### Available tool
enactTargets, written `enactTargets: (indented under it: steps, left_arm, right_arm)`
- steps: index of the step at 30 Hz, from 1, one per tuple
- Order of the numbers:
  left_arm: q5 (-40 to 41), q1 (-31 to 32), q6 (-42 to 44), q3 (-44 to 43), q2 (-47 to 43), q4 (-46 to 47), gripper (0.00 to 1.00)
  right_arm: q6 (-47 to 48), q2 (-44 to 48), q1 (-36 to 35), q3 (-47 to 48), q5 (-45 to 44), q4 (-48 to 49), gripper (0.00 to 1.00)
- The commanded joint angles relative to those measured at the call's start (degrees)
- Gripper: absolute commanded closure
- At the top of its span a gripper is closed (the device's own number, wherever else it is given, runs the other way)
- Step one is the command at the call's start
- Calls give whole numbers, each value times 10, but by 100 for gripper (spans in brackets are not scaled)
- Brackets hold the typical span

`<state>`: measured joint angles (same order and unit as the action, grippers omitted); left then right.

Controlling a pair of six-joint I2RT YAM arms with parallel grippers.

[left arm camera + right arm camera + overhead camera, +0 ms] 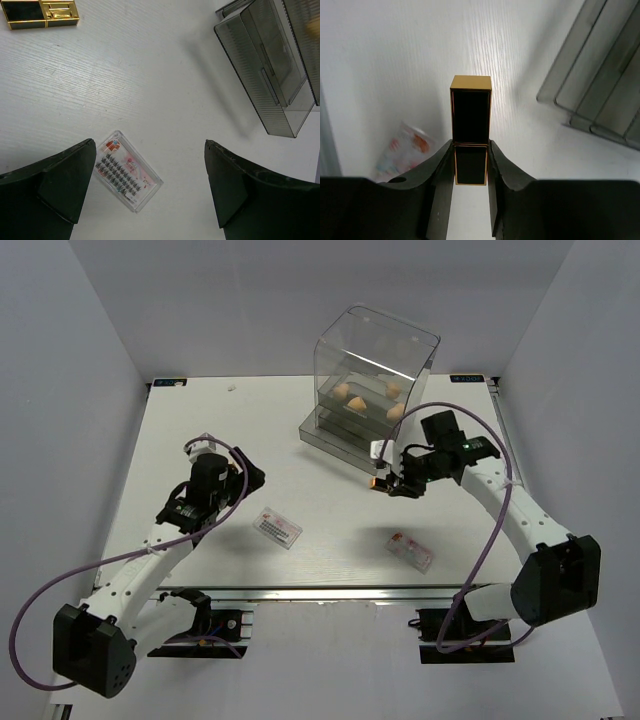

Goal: Organize the makeup

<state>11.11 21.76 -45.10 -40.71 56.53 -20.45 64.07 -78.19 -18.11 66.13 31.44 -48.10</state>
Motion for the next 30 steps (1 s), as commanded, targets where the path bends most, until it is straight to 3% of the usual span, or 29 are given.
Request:
enactTargets:
  steps: [1,4,10,14,21,26,30]
  left_arm:
    - [-8,-8,-11,2,-12,5,2]
    - [-10,-12,-17,12,-21,5,2]
    - [-14,-18,-27,28,-36,6,2]
    - [-16,-21,-31,27,-37,7,2]
    - [-18,-22,-41,34,-49,5,2]
    - [-17,-26,-44,37,-56,2,2]
    - [-21,-29,-48,41,-55,7,2]
  right_arm:
    - [-145,17,-51,31,23,68,100]
    - [-239,-3,-60,71,17,120,100]
    - [-334,-50,-60,139,-35,202,100]
    - [-402,-80,-72,156,-111,277,100]
    - [-407,-123,-134,140,-256,351,97]
    - [-414,-150,-139,125,-332,375,84]
    - [-396,-178,-138,119,-365,390,81]
